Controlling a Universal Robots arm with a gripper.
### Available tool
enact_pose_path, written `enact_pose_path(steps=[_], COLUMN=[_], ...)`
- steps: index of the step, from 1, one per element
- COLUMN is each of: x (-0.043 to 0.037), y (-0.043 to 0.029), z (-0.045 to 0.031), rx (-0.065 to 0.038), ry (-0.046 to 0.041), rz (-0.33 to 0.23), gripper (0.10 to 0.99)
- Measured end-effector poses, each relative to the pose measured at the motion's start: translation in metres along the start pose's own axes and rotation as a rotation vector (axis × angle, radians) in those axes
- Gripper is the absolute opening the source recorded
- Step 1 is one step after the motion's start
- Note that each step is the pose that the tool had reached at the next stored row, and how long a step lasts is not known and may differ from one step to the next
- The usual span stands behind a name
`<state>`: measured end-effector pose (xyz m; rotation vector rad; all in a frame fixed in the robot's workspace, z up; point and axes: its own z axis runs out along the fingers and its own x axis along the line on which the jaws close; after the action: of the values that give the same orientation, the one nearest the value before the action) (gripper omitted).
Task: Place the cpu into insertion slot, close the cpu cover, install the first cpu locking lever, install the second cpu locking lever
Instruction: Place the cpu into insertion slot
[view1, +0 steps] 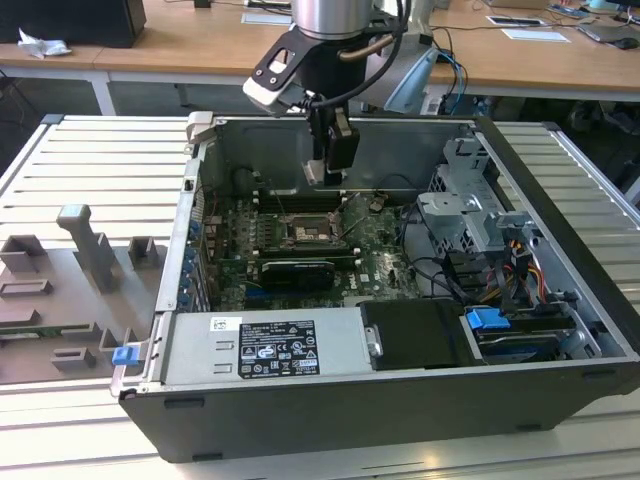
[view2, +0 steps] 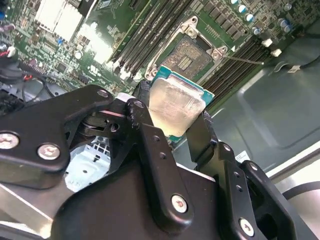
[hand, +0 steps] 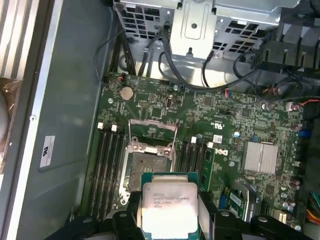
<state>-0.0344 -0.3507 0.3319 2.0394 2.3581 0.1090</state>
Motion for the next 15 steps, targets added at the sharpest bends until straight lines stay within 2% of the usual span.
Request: enact_pose_path(steps=[6, 8, 15], x=[-0.0003, -0.0004, -0.0007], y=[-0.0007, -0.0009, -0.0018], z=[0.01, 0.0141, 0.0251], rx=[-0.002, -0.003, -0.004], ry=[-0.0048, -0.0079, -0.0089], rz=[0.071, 0.115, 0.132], gripper=[0.537, 0.537, 0.537])
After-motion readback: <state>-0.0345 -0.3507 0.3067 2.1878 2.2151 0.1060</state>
